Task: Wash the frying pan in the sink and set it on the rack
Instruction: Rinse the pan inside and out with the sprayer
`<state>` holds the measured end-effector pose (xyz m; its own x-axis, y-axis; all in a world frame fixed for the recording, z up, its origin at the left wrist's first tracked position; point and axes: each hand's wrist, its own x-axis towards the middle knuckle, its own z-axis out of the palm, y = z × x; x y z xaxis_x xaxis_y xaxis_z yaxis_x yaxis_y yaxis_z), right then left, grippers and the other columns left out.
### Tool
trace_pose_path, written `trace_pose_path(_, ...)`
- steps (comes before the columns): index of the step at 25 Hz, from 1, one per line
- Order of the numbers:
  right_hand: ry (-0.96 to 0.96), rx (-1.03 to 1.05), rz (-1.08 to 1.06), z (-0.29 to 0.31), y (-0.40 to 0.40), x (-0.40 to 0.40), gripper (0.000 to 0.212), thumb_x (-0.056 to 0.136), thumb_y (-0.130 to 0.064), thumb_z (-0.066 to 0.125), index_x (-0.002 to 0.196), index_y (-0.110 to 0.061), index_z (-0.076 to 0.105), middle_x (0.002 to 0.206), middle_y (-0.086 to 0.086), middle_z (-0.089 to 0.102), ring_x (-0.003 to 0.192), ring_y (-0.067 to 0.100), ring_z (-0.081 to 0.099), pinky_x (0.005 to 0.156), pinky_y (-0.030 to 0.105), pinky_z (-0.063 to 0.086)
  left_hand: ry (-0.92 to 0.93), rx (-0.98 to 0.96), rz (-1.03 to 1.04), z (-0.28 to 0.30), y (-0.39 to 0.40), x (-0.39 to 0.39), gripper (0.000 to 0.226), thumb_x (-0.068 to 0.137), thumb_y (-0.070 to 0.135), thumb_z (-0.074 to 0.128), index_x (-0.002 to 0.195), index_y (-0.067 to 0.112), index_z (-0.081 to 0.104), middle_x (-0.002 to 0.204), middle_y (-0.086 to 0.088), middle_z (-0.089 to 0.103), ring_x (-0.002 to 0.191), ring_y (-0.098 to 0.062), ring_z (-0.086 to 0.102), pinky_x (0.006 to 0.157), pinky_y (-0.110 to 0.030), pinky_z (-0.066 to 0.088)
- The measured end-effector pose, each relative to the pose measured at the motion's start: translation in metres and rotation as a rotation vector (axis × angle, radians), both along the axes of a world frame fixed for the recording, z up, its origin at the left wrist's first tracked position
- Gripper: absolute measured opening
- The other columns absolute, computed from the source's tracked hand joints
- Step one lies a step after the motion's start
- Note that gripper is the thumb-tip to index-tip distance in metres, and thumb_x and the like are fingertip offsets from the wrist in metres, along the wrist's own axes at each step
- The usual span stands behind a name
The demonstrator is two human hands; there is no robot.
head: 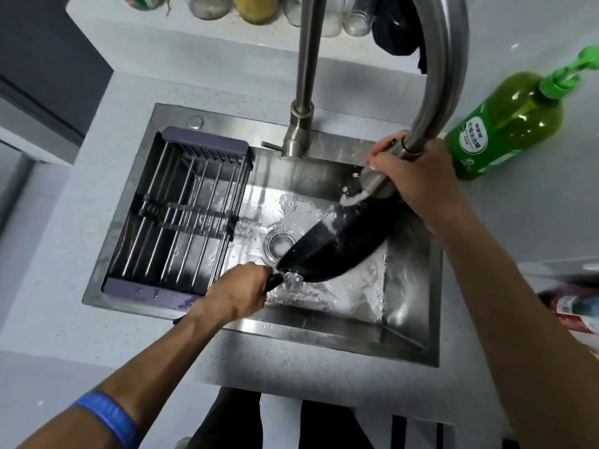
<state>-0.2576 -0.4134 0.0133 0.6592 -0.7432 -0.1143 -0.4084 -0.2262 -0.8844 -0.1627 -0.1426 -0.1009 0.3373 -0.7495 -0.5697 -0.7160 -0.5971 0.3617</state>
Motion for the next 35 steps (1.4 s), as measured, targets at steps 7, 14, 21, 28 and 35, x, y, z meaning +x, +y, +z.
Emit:
trace_pose_path(7, 0.485, -0.132, -0.109, -0.049, 0.016, -0.071, 0.082, 0.072, -0.037, 0.079, 0.142, -0.032, 0.037, 0.139, -0.006, 0.055, 0.123, 0.018, 0.055, 0.101, 0.042, 0.046, -0.276, -0.024, -0.009, 0.004, 0.017, -0.019, 0.033, 0.081, 0.01, 0.052, 0.112, 0.019, 0.05, 0.095, -0.004, 0.066, 0.081, -0.028, 0.066, 0.067, -0.037, 0.051)
trace_pose_path(14, 0.459, 0.357, -0.422, -0.113, 0.016, -0.103, 0.069, 0.081, 0.009, 0.05, 0.14, -0.026, 0.048, 0.119, 0.004, 0.064, 0.089, 0.017, 0.062, 0.068, 0.026, 0.05, -0.296, 0.03, 0.083, -0.001, 0.034, -0.02, 0.035, 0.078, 0.006, 0.054, 0.109, 0.019, 0.047, 0.095, -0.005, 0.065, 0.083, -0.029, 0.065, 0.066, -0.038, 0.048)
trace_pose_path(21, 0.46, 0.604, -0.473, -0.138, 0.026, -0.099, 0.048, 0.079, 0.009, 0.052, 0.117, -0.018, 0.065, 0.074, 0.005, 0.064, 0.055, 0.018, 0.053, 0.031, 0.016, 0.035, -0.282, 0.042, 0.184, -0.006, 0.05, -0.023, 0.03, 0.077, 0.014, 0.059, 0.104, 0.02, 0.048, 0.094, -0.004, 0.067, 0.082, -0.029, 0.066, 0.065, -0.039, 0.05)
trace_pose_path(28, 0.25, 0.523, -0.454, -0.127, 0.029, -0.105, 0.06, 0.074, 0.015, 0.048, 0.112, -0.026, 0.069, 0.087, 0.0, 0.073, 0.065, 0.015, 0.063, 0.048, 0.022, 0.047, 0.303, 0.168, 0.505, -0.03, 0.044, -0.028, 0.049, 0.057, 0.059, 0.077, 0.086, 0.021, 0.067, 0.081, 0.004, 0.071, 0.081, -0.016, 0.068, 0.076, -0.032, 0.054)
trace_pose_path(35, 0.587, -0.092, -0.335, -0.122, 0.03, -0.119, 0.07, 0.081, 0.002, 0.054, 0.148, -0.014, 0.04, 0.143, 0.014, 0.052, 0.131, 0.032, 0.048, 0.102, 0.035, 0.045, 0.027, -0.022, 0.414, -0.012, 0.017, -0.022, 0.022, 0.067, 0.043, 0.072, 0.077, 0.031, 0.057, 0.055, 0.015, 0.061, 0.05, -0.002, 0.058, 0.044, -0.016, 0.038)
